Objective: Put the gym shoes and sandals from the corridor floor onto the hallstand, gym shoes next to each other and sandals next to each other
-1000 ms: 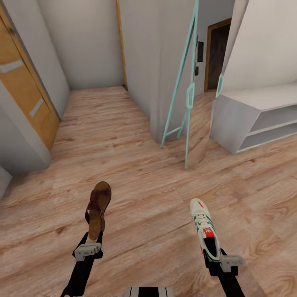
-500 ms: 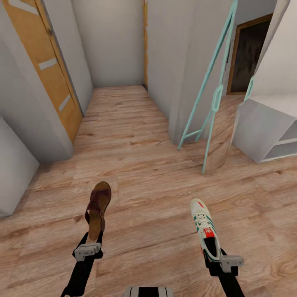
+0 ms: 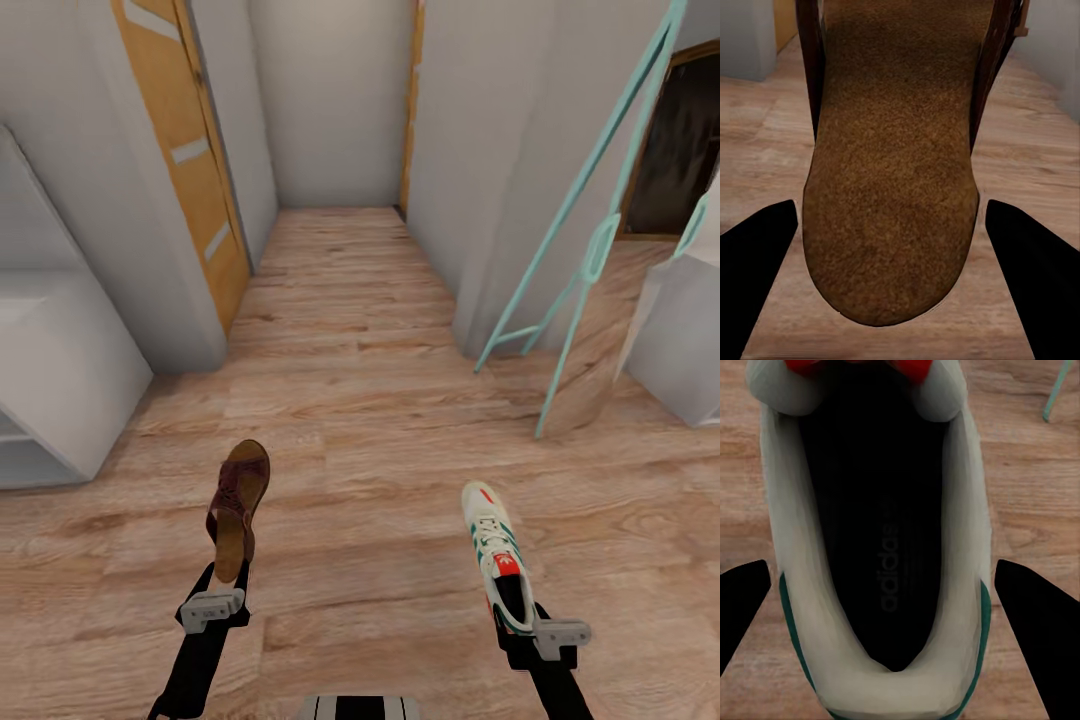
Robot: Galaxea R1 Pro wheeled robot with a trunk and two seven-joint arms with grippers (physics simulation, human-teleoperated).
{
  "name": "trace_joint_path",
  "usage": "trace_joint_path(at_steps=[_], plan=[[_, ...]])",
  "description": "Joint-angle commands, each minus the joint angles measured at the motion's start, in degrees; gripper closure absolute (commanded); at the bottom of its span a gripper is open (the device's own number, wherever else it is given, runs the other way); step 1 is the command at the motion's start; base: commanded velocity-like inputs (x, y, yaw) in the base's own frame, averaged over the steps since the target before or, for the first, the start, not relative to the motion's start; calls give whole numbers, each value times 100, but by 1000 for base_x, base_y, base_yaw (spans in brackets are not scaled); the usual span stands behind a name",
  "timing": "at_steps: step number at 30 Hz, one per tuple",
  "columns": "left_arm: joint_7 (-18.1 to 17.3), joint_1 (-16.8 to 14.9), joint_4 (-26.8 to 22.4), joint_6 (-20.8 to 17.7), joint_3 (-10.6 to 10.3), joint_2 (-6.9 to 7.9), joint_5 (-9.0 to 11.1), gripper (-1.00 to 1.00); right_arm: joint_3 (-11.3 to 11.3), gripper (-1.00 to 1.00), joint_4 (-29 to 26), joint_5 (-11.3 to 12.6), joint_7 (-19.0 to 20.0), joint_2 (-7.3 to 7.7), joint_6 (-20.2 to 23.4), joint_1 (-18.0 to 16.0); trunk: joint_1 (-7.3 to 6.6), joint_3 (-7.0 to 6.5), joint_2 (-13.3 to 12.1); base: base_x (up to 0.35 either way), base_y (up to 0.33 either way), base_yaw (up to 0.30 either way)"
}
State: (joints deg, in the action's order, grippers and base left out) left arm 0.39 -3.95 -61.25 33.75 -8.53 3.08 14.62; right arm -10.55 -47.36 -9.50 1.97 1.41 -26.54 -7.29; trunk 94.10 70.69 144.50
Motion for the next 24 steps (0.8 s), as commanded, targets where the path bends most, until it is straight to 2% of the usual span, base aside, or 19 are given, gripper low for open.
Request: trace_joint_path(at_steps=[1, 16, 24], plan=[[-4, 0, -1, 0, 0, 0, -3, 100, 0, 100, -1, 1, -3, 0, 0, 0, 0, 0, 0, 0, 0, 293], [-11, 0, -1, 0, 0, 0, -3, 100, 0, 100, -1, 1, -11, 0, 0, 0, 0, 0, 0, 0, 0, 291], [-12, 0, 17, -6, 6, 0, 3, 100, -6, 100, -1, 4, -5, 0, 0, -5, 0, 0, 0, 0, 45, 128]])
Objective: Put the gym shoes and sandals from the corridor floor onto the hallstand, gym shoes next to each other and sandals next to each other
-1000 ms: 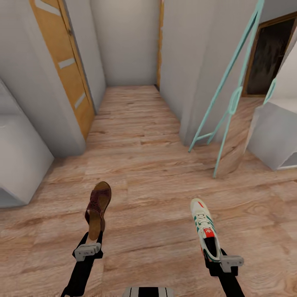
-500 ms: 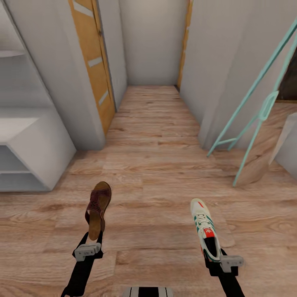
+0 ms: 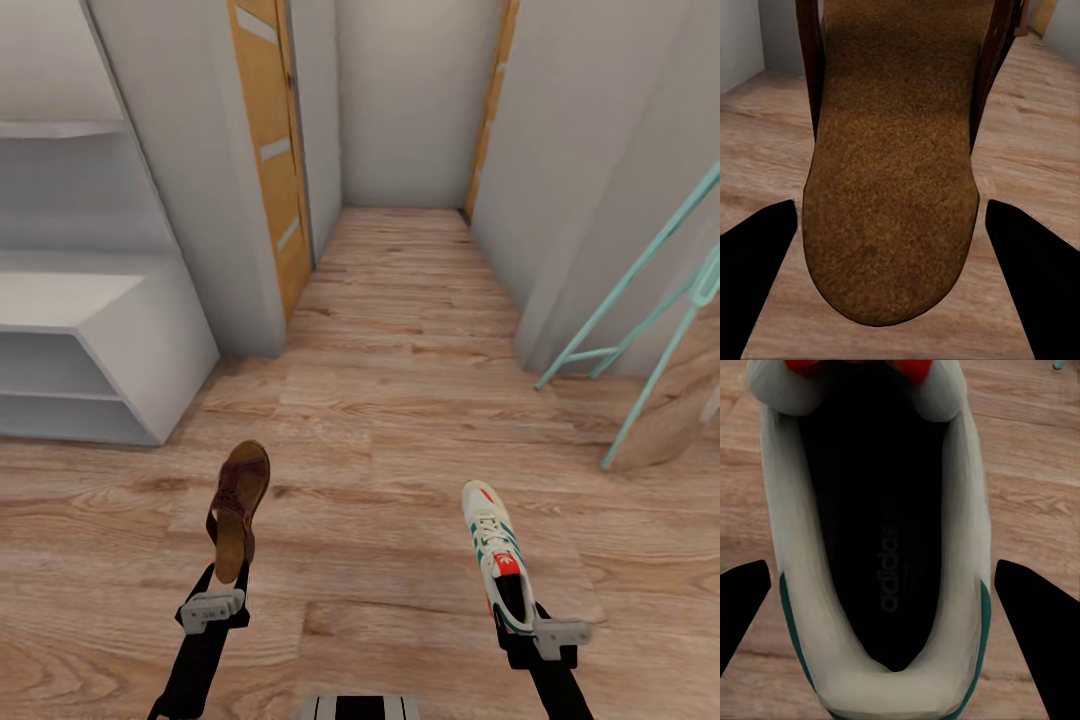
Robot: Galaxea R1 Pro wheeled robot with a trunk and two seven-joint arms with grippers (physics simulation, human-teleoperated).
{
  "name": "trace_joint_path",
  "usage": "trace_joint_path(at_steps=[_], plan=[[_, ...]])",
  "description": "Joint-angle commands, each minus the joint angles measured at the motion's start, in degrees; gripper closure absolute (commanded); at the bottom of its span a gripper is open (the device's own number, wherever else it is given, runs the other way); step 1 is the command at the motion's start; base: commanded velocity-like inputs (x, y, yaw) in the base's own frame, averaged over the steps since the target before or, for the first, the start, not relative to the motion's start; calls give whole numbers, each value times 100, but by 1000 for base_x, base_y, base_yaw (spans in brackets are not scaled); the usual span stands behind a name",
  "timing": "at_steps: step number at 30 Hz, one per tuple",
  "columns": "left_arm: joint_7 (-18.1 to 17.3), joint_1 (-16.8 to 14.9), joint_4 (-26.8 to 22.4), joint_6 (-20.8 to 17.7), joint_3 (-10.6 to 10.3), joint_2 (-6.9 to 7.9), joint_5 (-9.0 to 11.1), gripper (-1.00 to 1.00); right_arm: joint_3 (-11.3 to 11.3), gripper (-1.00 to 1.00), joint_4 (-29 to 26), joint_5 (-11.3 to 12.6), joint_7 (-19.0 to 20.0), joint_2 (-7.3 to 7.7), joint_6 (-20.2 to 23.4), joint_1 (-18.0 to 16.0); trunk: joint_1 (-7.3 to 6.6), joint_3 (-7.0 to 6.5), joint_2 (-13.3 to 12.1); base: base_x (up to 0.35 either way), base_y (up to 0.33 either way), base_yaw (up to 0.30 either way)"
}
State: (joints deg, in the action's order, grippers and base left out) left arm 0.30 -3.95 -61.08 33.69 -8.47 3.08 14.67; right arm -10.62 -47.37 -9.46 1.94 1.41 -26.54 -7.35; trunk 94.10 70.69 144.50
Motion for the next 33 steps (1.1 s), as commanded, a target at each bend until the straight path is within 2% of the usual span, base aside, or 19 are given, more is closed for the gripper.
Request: trace_joint_path(at_steps=[1, 18, 33], plan=[[-3, 0, 19, -1, -1, 0, -1, 100, 0, 100, 0, 1, -3, 0, 0, -1, 0, 0, 0, 0, 171, 47], [-11, 0, 151, -19, 3, 0, 9, 100, -2, 100, 0, 5, -2, 0, 0, -4, 0, 0, 0, 7, 251, 14], [-17, 0, 162, -28, 3, 0, 10, 100, -10, 100, 0, 13, -1, 0, 3, -4, 0, 0, 0, 114, 284, 1]])
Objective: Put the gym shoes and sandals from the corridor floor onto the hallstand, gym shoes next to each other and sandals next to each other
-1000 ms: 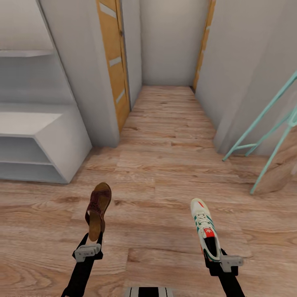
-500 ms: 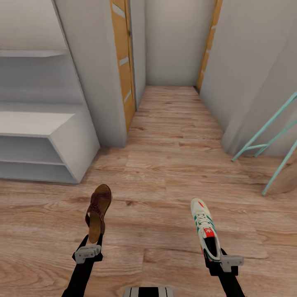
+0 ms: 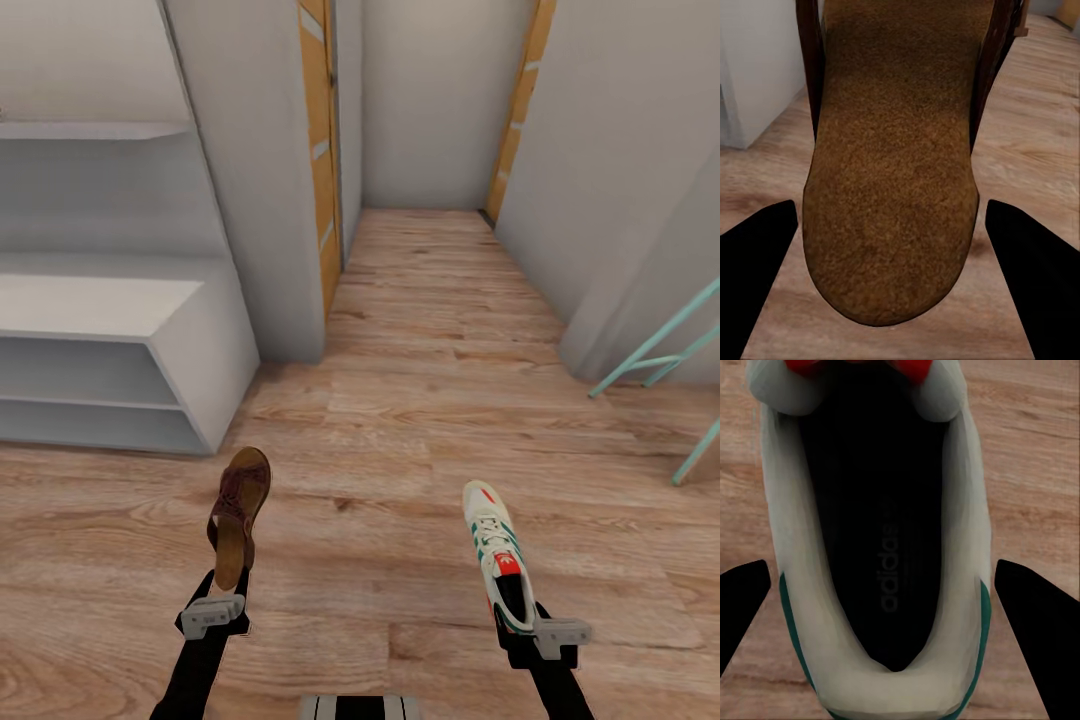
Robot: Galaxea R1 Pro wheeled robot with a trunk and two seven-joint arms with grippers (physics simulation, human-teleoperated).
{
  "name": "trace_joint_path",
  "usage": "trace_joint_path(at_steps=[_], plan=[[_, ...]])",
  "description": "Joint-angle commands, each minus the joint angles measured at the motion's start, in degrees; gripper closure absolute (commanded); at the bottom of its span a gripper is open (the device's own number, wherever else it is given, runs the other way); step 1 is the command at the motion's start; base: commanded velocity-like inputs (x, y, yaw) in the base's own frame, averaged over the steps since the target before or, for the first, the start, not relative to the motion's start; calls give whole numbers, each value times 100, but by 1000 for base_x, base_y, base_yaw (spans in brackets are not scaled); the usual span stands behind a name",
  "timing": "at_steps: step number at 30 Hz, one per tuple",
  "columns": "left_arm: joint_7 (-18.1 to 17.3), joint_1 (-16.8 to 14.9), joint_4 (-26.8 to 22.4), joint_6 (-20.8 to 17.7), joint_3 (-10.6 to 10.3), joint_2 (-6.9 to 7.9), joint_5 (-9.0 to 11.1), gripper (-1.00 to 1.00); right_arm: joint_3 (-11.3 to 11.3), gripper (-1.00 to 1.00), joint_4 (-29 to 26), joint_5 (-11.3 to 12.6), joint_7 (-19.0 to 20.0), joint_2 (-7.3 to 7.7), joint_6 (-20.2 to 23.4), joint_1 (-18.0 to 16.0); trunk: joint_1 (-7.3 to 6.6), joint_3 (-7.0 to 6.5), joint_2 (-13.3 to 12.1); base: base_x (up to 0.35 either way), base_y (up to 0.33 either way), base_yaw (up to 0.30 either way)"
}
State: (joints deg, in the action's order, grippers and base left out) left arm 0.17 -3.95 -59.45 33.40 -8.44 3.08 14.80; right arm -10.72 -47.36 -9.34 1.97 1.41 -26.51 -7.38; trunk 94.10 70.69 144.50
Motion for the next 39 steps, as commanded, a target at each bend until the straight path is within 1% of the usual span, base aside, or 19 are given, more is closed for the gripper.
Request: trace_joint_path(at_steps=[1, 12, 25, 31, 39], plan=[[-4, 0, 0, 0, 0, 0, -4, 100, 0, 100, -1, 2, -3, 0, 1, 0, 0, 0, 0, 143, 285, 0], [-20, 0, 3, 0, 4, 0, 3, 100, -7, 100, 1, 3, -3, 0, 5, 0, 0, 0, 0, 147, 285, -3], [-25, 0, 4, -1, 4, 0, 2, 100, -24, 100, 7, 3, -3, 0, 15, -2, 0, -24, 0, 151, 284, -142], [-5, 0, 4, -1, -3, 0, -5, 100, -26, 100, 7, 3, -6, 0, 21, -7, 0, -29, 0, 137, 283, -48], [8, 0, 4, -1, -1, 0, 2, 100, -31, 100, 8, 3, -10, 0, 23, -9, 0, -31, 0, 53, 287, -13]])
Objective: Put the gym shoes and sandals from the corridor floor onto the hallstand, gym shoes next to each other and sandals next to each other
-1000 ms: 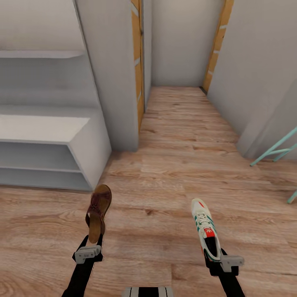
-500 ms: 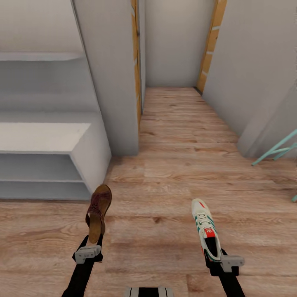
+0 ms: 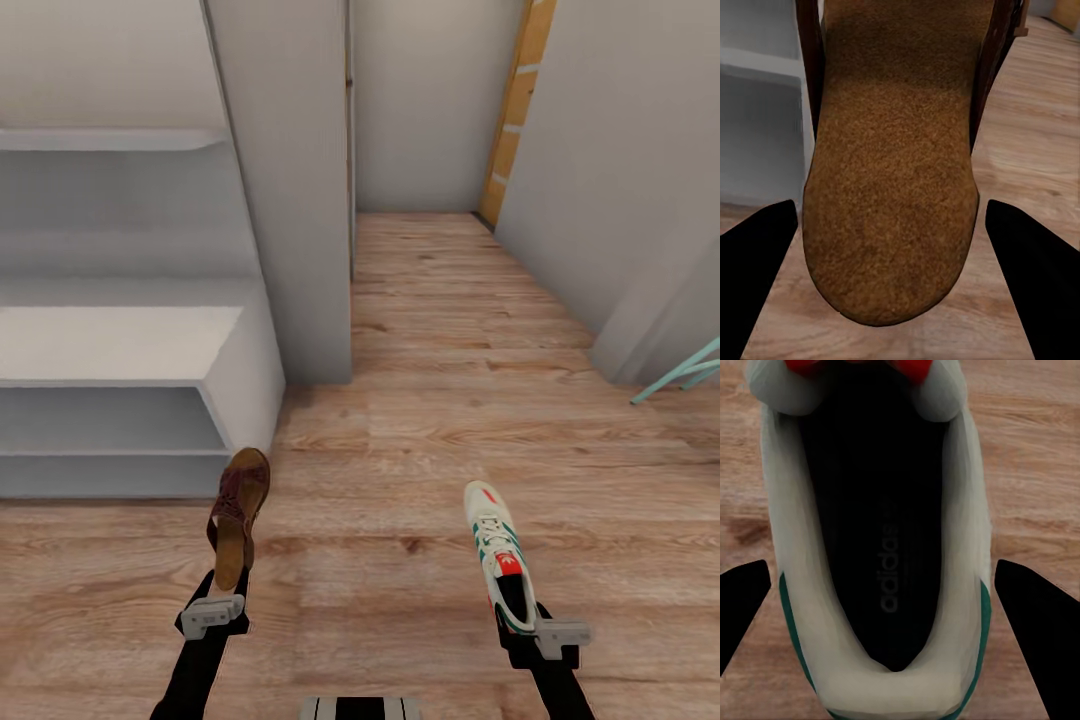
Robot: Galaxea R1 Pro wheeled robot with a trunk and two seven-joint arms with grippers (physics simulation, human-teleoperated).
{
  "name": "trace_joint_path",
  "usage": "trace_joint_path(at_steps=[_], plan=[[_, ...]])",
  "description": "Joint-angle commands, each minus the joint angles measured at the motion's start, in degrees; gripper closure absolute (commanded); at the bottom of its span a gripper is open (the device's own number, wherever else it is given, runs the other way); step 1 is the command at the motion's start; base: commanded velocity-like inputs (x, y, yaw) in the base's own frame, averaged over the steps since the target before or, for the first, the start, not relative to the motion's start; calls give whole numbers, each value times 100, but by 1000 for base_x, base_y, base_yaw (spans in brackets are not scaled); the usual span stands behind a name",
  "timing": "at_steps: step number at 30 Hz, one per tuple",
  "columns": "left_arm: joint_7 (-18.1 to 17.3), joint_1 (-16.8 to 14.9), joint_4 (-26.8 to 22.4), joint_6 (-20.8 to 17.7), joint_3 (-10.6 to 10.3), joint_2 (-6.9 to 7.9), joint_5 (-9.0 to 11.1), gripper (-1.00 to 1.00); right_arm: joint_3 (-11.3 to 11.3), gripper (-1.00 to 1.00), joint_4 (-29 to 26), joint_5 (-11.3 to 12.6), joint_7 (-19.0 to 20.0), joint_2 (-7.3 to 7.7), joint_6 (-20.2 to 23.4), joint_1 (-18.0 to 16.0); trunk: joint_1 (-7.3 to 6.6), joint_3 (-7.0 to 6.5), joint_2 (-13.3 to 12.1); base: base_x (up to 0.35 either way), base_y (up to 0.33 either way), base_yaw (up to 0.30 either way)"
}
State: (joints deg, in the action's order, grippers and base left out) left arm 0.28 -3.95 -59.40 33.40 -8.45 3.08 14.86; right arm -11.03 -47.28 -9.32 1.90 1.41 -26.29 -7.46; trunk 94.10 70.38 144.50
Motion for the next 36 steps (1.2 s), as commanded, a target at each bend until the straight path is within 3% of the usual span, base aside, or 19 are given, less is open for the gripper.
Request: trace_joint_path(at_steps=[1, 14, 36], plan=[[-1, 0, -1, 0, 0, 0, -3, 100, -1, 100, -1, 1, -4, 0, 0, 0, 0, 0, 0, 22, 290, -5], [6, 0, 5, 0, 6, 0, -1, 100, -4, 100, 36, 4, -5, 0, 1, -12, 0, -1, 0, -13, 291, -2], [14, 0, 8, 0, 33, 0, 13, 100, -9, 100, 76, 9, -5, 0, 1, -27, 0, -1, 0, -139, 289, 0]])
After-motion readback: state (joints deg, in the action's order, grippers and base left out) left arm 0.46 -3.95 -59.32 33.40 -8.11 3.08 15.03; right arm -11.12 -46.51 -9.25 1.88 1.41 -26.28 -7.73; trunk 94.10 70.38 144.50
